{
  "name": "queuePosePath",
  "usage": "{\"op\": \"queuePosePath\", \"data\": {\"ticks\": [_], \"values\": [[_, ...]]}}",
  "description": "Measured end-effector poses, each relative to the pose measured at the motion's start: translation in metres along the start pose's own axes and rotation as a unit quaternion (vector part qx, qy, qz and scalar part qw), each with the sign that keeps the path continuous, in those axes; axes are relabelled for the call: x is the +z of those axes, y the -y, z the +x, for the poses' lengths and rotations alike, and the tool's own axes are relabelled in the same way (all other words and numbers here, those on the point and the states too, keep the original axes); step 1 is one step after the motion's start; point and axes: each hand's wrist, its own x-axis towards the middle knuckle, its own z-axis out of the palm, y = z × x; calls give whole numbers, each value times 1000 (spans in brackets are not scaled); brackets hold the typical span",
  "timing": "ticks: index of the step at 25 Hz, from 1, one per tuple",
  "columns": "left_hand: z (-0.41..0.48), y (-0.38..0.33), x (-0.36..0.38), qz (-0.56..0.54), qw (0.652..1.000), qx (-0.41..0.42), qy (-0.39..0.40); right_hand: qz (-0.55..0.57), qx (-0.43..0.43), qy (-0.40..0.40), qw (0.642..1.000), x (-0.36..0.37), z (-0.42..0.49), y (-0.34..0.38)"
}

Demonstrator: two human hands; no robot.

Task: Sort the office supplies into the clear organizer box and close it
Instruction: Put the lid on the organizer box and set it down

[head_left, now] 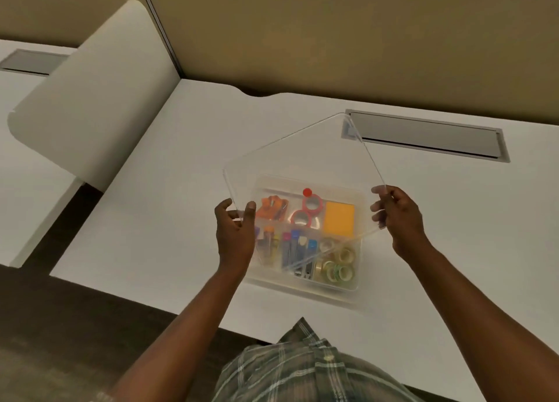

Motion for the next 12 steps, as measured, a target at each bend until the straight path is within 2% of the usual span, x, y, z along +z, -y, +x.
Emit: {"op": "queuePosePath", "data": {"ticks": [2, 5, 7, 9, 10, 12], "values": [[17, 1, 0, 64, 998, 5, -12, -44, -14, 13, 999, -5, -4, -6], [50, -4, -3, 105, 994, 11, -8, -63, -20, 18, 998, -6, -2, -4], [70, -4, -4, 198, 976, 86, -4, -67, -20, 22, 997, -4, 0, -2], [85, -4, -3, 305, 938, 162, 16, -66, -15, 22, 997, 0, 2, -4], [90, -5, -2, 311, 937, 157, 22, -57, -5, 12, 998, 2, 2, -6], [95, -6, 0, 256, 963, 80, 25, -10, 28, -20, 999, 9, 0, -11]]}}
